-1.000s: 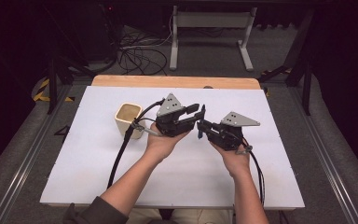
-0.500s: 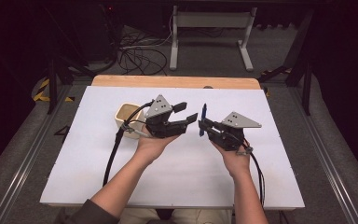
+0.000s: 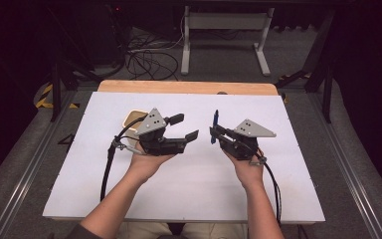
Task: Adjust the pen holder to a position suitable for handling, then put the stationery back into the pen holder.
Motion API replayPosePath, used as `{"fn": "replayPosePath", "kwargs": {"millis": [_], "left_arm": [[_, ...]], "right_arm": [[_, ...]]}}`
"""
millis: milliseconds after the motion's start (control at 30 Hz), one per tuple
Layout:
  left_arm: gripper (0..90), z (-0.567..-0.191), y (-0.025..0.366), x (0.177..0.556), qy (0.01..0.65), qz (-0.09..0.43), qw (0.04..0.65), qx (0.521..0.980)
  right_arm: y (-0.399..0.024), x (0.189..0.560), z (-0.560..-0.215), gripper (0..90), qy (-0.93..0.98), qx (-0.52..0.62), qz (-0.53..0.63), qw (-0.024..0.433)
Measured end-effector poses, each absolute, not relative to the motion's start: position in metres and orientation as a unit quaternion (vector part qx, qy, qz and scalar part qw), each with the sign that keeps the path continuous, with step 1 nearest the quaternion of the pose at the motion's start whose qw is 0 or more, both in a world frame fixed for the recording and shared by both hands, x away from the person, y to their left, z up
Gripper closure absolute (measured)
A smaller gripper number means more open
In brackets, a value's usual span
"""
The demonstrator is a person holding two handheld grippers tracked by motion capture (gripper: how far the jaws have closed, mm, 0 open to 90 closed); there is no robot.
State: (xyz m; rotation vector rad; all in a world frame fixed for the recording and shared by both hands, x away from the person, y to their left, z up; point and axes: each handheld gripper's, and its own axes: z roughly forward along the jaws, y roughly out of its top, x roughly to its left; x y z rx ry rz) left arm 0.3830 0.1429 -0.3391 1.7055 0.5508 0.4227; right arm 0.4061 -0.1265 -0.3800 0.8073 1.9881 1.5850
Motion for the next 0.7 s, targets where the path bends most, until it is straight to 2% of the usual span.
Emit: {"fn": "replayPosePath", "kwargs": {"millis": [233,700], "left_arm": [[25.9,-0.341,0.156,0.372,0.229,0.218,0.594,0.74],[21.9,-0.355,0.178,0.369,0.235,0.213,0.593,0.74]], "right_arm": [[-0.126,0.407,-0.378,79.3,0.718,0.294,0.586,0.234],[-0.113,0.411,-0.375,79.3,0.72,0.286,0.584,0.243]]}}
